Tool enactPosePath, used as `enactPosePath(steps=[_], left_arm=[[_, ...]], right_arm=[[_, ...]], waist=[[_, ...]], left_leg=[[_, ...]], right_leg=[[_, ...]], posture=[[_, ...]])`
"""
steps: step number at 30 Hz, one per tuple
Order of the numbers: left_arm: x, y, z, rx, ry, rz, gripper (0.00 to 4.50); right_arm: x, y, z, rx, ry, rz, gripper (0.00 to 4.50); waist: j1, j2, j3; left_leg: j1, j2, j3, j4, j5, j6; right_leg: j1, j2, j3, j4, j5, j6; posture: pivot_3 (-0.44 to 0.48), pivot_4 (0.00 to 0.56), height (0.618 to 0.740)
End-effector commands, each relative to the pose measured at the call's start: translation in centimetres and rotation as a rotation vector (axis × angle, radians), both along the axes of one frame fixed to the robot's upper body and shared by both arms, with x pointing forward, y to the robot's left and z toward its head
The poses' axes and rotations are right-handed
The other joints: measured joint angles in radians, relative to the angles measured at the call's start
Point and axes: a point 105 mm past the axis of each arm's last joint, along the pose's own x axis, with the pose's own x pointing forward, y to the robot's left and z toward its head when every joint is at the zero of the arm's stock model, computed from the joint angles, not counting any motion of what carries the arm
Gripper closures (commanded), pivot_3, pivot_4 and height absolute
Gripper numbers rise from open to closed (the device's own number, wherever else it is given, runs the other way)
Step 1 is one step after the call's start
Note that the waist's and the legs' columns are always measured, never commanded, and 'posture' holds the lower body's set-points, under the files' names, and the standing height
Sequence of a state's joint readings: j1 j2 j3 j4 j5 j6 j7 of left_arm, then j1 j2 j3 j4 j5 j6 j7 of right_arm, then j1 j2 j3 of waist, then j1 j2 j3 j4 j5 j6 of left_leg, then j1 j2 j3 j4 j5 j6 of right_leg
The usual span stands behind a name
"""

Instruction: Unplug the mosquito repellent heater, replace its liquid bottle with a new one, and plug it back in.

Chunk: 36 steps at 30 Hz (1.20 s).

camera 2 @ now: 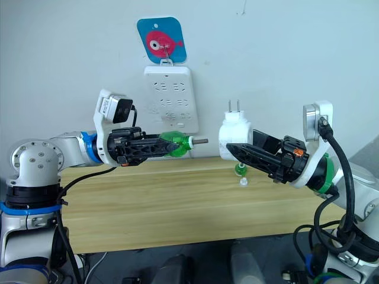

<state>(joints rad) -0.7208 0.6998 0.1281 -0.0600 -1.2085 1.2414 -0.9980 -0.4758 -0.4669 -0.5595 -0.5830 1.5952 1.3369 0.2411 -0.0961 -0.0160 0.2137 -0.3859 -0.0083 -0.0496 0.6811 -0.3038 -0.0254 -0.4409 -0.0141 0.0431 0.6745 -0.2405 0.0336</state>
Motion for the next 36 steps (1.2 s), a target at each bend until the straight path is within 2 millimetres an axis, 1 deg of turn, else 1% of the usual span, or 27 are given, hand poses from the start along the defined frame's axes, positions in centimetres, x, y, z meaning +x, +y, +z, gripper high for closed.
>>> enactPosePath(steps=[1, 6, 10, 16, 21, 27, 30, 36], left_arm=[[-0.9, -0.1, 1.3, -0.028, -0.045, -0.046, 2.06], [-1.1, -0.6, 1.1, -0.021, -0.055, -0.061, 2.06], [-1.4, -0.9, 0.8, -0.011, -0.056, -0.076, 2.06], [-1.6, -1.3, 0.5, -0.008, -0.061, -0.086, 2.06], [-1.6, -1.6, 0.2, -0.006, -0.065, -0.081, 2.06], [-1.3, -1.9, 0.3, -0.01, -0.08, -0.077, 2.06], [-1.1, -2.1, 0.0, 0.0, -0.093, -0.067, 2.06], [-0.8, -2.0, -0.7, 0.032, -0.11, -0.055, 2.06]], right_arm=[[-1.0, 0.7, 0.8, 0.03, -0.009, 0.052, 1.54], [-1.1, 1.5, 0.7, 0.019, 0.01, 0.072, 1.54], [-1.1, 1.9, 0.7, 0.014, 0.014, 0.081, 1.54], [-1.0, 2.3, 0.5, 0.001, 0.01, 0.078, 1.54], [-1.0, 2.5, 0.3, -0.023, 0.0, 0.071, 1.54], [-0.7, 2.6, 0.0, -0.055, -0.01, 0.051, 1.54], [-0.9, 2.7, -0.3, -0.088, -0.016, 0.06, 1.54], [-1.4, 2.6, -0.1, -0.077, -0.013, 0.09, 1.54]], waist=[[0.0, -0.001, -0.001], [0.002, -0.003, -0.003], [0.005, -0.003, -0.004], [0.007, -0.004, -0.005], [0.007, -0.005, -0.005], [0.008, -0.005, -0.005], [0.009, -0.005, -0.005], [0.009, -0.005, -0.005]], left_leg=[[0.0, 0.0, 0.0, 0.0, 0.0, 0.0], [0.002, 0.0, 0.0, 0.002, 0.001, -0.001], [0.002, 0.001, 0.0, 0.003, 0.002, -0.002], [0.002, 0.001, -0.001, 0.004, 0.002, -0.002], [0.001, 0.001, -0.001, 0.006, 0.002, -0.002], [-0.002, 0.002, -0.002, 0.015, 0.002, -0.001], [-0.002, 0.001, -0.001, 0.016, 0.002, -0.001], [-0.002, 0.002, -0.002, 0.016, 0.001, -0.001]], right_leg=[[0.0, 0.0, 0.0, 0.001, 0.0, 0.0], [0.001, 0.002, 0.001, 0.005, 0.0, 0.0], [0.001, 0.007, 0.002, 0.006, 0.0, 0.0], [0.001, 0.007, 0.002, 0.006, 0.0, 0.0], [0.001, 0.006, 0.001, 0.006, 0.0, 0.0], [0.002, 0.006, 0.001, 0.007, 0.001, -0.001], [0.002, 0.009, 0.002, 0.007, 0.001, 0.0], [0.002, 0.009, 0.001, 0.007, 0.001, 0.0]], posture=[[-0.124, 0.116, 0.73], [-0.12, 0.114, 0.73], [-0.119, 0.112, 0.73], [-0.123, 0.114, 0.73], [-0.126, 0.115, 0.73], [-0.134, 0.122, 0.73], [-0.136, 0.125, 0.73], [-0.138, 0.127, 0.73]])
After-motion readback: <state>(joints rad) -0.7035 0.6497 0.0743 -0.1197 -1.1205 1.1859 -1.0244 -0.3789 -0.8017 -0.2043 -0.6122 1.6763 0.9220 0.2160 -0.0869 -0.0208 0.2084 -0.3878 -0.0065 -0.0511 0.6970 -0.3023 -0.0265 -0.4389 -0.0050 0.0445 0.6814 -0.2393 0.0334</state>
